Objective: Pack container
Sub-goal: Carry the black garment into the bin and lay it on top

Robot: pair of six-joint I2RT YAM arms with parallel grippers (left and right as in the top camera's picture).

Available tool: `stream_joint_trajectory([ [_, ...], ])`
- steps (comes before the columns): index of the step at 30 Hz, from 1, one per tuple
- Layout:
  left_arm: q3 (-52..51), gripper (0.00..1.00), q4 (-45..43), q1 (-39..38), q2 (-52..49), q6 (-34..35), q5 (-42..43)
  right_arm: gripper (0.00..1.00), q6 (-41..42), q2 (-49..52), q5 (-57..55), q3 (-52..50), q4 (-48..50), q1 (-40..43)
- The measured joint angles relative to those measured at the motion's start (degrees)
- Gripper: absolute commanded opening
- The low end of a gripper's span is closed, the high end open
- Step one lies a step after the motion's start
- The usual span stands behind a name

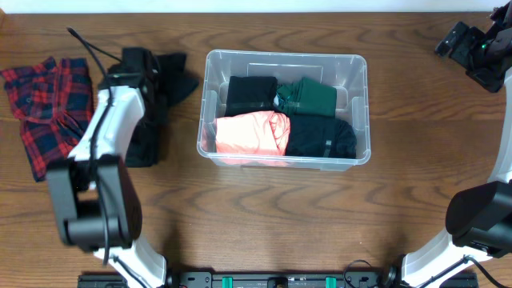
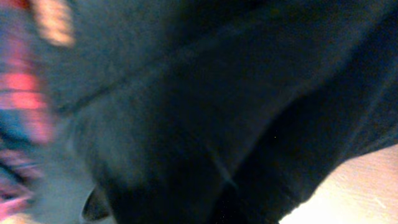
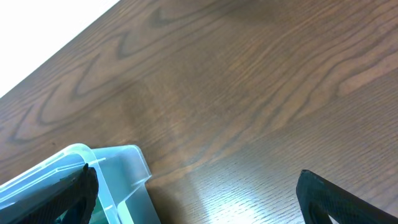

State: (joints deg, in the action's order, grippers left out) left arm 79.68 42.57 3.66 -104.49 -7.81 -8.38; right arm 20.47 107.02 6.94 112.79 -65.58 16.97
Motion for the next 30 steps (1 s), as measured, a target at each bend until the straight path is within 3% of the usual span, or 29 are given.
stream_joint_trajectory([
  [10, 7.30, 0.06, 0.92, -2.10, 23.74, -12.57, 1.60, 0.99, 0.02, 0.00, 0.00, 0.00, -0.02, 0.00],
  [15, 7.63, 0.06, 2.12, -10.08, 31.74, -18.21, 5.79, 0.99, 0.00, 0.00, -0.02, 0.00, 0.00, 0.00],
  [24, 7.63, 0.06, 5.03, -29.09, 28.30, -24.92, 9.88, 0.99, 0.00, 0.00, -0.02, 0.00, 0.00, 0.00],
  [30, 7.63, 0.06, 4.70, -34.29, 20.17, -25.51, 9.51, 0.99, 0.00, 0.00, 0.00, 0.00, 0.02, 0.00],
])
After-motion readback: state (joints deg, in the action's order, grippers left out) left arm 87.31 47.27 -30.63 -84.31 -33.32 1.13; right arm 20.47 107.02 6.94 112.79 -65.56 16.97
